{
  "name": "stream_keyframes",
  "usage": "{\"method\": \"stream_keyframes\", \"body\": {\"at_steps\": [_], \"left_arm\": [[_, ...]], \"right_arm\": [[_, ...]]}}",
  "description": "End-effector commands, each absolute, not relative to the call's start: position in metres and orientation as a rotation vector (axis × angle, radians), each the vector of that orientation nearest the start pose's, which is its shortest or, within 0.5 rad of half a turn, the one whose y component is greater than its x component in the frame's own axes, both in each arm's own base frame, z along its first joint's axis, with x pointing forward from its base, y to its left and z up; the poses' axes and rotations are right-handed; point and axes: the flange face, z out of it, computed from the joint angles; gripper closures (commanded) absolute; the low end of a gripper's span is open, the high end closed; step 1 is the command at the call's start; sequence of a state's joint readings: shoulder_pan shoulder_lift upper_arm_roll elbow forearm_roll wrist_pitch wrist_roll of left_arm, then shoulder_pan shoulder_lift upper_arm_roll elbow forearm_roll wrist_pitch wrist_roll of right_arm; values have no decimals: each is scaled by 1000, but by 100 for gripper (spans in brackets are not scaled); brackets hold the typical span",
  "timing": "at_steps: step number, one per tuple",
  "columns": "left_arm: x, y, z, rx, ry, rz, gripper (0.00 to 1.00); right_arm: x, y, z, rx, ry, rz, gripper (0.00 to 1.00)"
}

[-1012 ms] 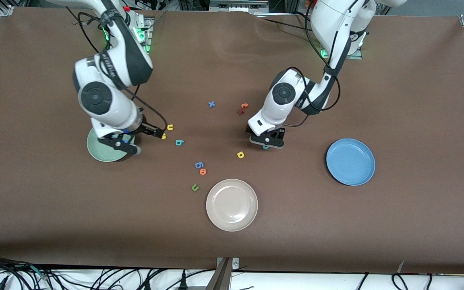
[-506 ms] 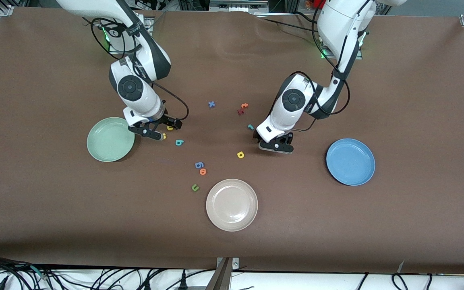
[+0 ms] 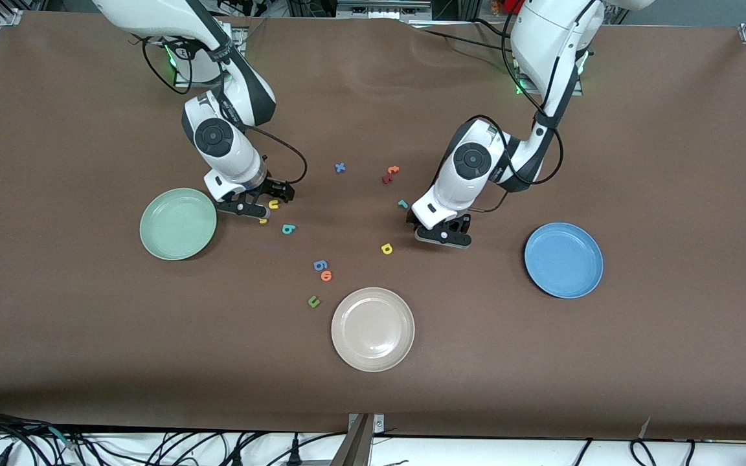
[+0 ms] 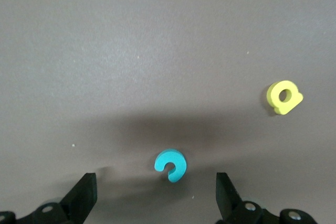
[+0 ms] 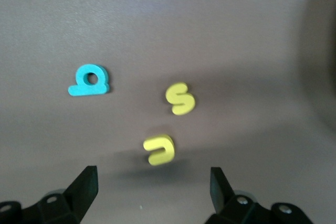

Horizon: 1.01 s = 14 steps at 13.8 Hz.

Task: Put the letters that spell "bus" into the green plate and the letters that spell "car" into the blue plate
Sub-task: 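Grasp the teal c with the left gripper while the right gripper grasps yellow u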

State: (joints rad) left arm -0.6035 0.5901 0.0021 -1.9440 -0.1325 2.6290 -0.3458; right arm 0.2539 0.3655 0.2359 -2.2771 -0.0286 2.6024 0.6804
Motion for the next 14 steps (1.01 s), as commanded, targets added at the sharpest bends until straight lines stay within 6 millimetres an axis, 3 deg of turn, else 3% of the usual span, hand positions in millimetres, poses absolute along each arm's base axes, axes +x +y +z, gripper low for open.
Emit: {"method": "stream_keyframes", "body": {"at_steps": [1, 3, 9, 12, 14], "left_arm": [[527, -365, 195, -3209, 336, -43, 0], [529, -366, 190, -3189, 409, 3, 0], [528, -365, 166, -3172, 413, 50, 0], [530, -366, 159, -3171, 404, 57, 4], [534, -367, 160, -3175, 397, 49, 14]], "right_arm": [[467, 255, 178, -3061, 214, 59, 5], [466, 254, 177, -3063, 211, 62, 7], [466, 251, 175, -3072, 198, 79, 45], [468, 248, 175, -3076, 163, 76, 46], [469, 246, 175, -3078, 143, 74, 48]]}}
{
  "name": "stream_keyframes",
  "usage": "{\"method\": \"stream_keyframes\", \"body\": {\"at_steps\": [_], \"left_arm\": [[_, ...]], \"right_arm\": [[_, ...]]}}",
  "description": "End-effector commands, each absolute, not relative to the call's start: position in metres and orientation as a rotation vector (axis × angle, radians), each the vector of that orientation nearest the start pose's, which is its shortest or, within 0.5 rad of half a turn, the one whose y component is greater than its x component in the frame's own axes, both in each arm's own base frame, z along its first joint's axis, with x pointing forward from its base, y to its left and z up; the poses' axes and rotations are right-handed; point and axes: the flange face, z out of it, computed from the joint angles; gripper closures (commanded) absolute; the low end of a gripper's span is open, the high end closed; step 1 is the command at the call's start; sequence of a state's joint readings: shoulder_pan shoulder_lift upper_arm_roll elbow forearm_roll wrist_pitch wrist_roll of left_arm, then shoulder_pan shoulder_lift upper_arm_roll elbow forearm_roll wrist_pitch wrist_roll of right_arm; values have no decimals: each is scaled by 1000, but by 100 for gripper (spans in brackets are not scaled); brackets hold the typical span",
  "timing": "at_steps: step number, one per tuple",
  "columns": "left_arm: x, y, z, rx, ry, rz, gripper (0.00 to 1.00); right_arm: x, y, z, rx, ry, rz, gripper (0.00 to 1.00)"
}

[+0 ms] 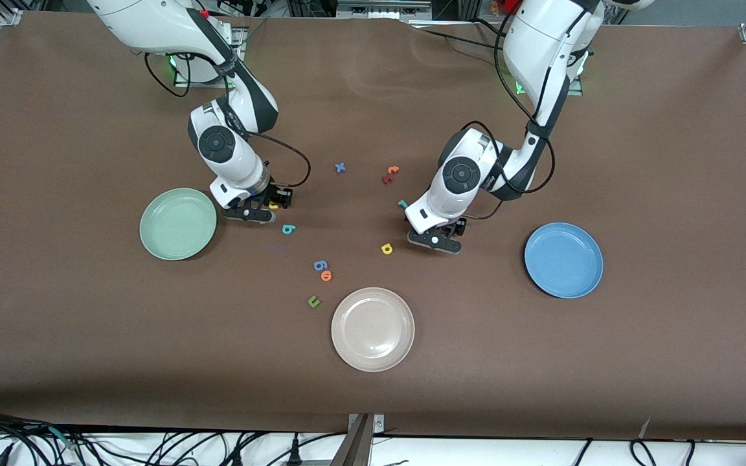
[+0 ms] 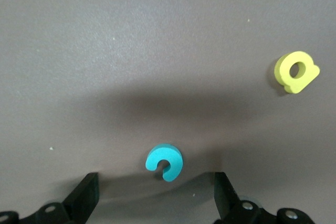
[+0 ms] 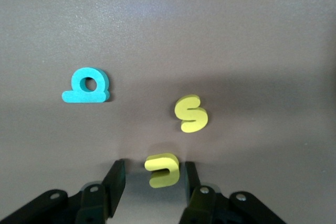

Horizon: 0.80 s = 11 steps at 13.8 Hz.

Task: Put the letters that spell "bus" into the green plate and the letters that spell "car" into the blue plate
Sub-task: 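Grasp the teal c with the left gripper while the right gripper grasps yellow u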

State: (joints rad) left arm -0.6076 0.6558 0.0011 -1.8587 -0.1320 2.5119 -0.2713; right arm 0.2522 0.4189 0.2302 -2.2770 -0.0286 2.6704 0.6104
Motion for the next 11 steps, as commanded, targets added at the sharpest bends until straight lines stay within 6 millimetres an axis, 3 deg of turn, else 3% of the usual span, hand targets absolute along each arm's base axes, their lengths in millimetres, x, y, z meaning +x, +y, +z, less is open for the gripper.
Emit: {"method": "stream_keyframes", "body": {"at_steps": [1, 3, 6, 9, 11], "left_arm": [[534, -367, 160, -3175, 397, 49, 22], [533, -367, 159, -3174, 399, 53, 39], [533, -367, 159, -3174, 397, 53, 55], [534, -368, 161, -3174, 402, 46, 58], [535, -368, 158, -3158, 423, 41, 60]], "right_arm": [[469, 245, 175, -3079, 136, 74, 60], [469, 245, 175, -3079, 136, 76, 84], [470, 242, 172, -3082, 145, 81, 97], [475, 237, 188, -3099, 154, 96, 100], [491, 215, 229, -3138, 165, 111, 100]]}}
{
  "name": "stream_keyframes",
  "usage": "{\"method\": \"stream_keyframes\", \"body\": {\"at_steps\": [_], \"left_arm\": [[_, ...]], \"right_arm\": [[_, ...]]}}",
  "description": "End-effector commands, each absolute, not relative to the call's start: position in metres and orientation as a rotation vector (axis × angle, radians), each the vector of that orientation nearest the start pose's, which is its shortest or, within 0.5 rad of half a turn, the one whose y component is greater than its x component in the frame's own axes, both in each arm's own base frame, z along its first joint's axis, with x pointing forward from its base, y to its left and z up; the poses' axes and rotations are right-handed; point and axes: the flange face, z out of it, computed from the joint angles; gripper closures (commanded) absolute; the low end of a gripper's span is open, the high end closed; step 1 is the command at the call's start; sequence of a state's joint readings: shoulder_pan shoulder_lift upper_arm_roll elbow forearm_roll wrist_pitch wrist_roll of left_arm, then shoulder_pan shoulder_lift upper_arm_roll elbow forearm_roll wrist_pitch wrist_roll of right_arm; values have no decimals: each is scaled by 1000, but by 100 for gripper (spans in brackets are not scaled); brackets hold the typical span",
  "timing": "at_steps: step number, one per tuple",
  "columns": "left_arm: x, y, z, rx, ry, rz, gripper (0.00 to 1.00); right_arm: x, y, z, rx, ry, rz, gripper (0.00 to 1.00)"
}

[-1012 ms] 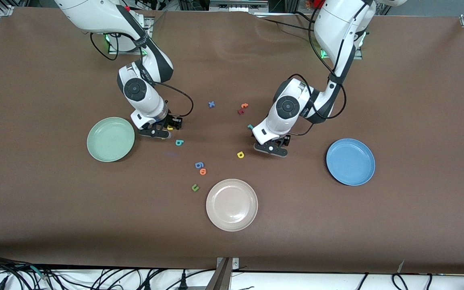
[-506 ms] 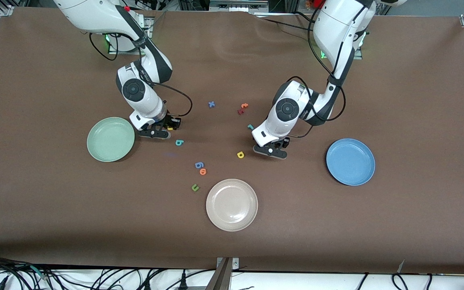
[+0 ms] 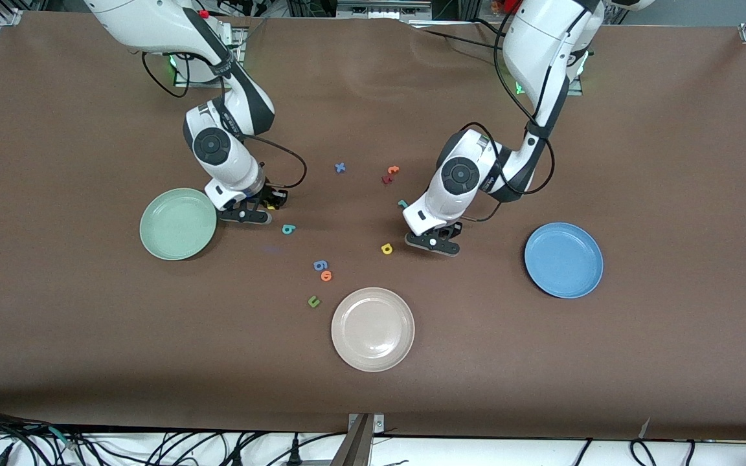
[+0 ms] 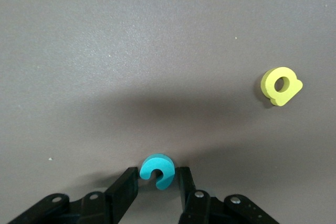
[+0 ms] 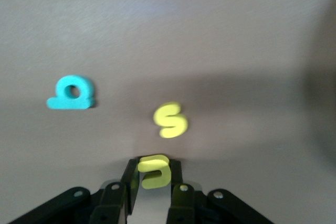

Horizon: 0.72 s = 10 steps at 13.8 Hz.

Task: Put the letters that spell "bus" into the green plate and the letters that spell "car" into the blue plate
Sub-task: 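Grasp the teal c with the left gripper while the right gripper grasps yellow u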

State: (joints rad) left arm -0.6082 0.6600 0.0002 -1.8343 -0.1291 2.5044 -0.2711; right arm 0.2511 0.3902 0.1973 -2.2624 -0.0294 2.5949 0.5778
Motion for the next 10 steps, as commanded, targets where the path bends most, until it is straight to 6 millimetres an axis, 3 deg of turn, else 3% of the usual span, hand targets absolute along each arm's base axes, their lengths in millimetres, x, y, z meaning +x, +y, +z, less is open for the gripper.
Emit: {"method": "stream_keyframes", "body": {"at_steps": [1, 3, 5, 7, 10], "left_arm": [[535, -368, 159, -3146, 440, 34, 62], [535, -368, 159, -3146, 440, 34, 62], [537, -369, 162, -3148, 438, 27, 62], [538, -370, 163, -3147, 439, 34, 62], [538, -370, 163, -3146, 439, 34, 73]], "right_arm": [[496, 198, 245, -3160, 142, 138, 100], [507, 153, 270, -3189, 122, 194, 100], [515, 110, 278, -3197, 76, 220, 100], [519, 69, 267, -3201, 39, 264, 100], [518, 18, 229, -3199, -26, 379, 100]]}}
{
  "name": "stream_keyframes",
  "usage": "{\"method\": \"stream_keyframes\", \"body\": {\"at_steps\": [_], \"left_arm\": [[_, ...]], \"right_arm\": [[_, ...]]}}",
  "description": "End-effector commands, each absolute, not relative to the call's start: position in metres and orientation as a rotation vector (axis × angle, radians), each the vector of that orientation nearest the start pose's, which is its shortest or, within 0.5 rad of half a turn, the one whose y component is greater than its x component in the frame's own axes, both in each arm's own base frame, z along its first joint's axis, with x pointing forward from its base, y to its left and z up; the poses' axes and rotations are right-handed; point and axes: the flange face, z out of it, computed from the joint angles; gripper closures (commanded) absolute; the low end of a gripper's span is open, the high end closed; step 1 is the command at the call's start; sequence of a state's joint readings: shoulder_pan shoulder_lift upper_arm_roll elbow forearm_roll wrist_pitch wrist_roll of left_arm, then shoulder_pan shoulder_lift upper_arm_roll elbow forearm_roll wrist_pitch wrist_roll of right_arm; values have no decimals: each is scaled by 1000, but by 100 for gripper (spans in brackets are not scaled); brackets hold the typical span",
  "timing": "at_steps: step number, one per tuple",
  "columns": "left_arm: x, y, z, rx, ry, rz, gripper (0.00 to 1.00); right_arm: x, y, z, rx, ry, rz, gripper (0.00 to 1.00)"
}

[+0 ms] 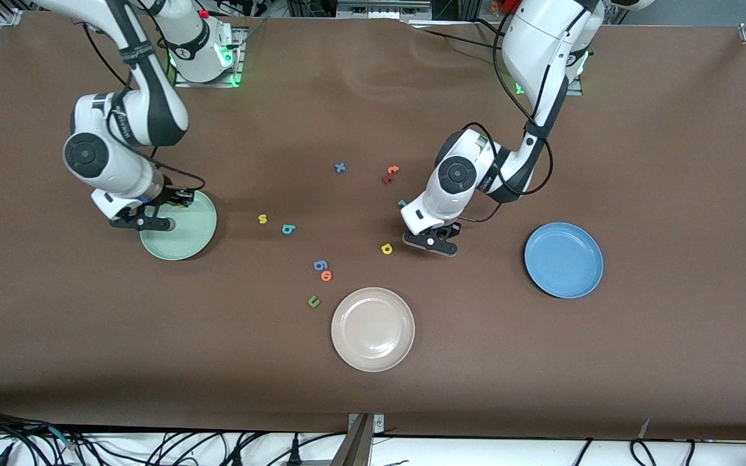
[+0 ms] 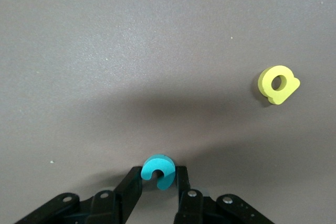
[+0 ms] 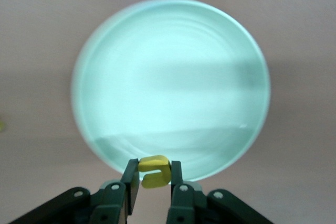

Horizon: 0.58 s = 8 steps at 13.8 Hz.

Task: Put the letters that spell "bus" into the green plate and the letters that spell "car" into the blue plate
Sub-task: 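Drop the teal c on the blue plate while the right gripper drops u on green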

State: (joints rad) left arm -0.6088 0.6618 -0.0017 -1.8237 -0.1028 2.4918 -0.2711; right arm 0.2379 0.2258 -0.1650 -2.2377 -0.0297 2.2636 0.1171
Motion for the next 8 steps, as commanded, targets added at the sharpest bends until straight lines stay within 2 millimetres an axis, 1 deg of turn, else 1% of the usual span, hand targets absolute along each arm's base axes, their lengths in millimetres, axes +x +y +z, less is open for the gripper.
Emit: {"method": "stream_keyframes", "body": {"at_steps": [1, 4, 5, 6, 7, 8], "left_arm": [[538, -370, 163, -3146, 439, 34, 79], [538, -370, 163, -3145, 440, 36, 80], [538, -370, 163, -3144, 443, 36, 82], [540, -366, 167, -3141, 441, 46, 84], [547, -359, 175, -3127, 441, 72, 84], [565, -348, 192, -3078, 492, 79, 84]], "right_arm": [[517, 8, 219, -3197, -27, 399, 100], [514, 7, 197, -3201, -26, 418, 100], [514, 6, 194, -3201, -24, 420, 98], [513, 7, 194, -3201, -27, 422, 83], [513, 7, 194, -3201, -27, 423, 54], [514, 7, 197, -3201, -27, 413, 17]]}}
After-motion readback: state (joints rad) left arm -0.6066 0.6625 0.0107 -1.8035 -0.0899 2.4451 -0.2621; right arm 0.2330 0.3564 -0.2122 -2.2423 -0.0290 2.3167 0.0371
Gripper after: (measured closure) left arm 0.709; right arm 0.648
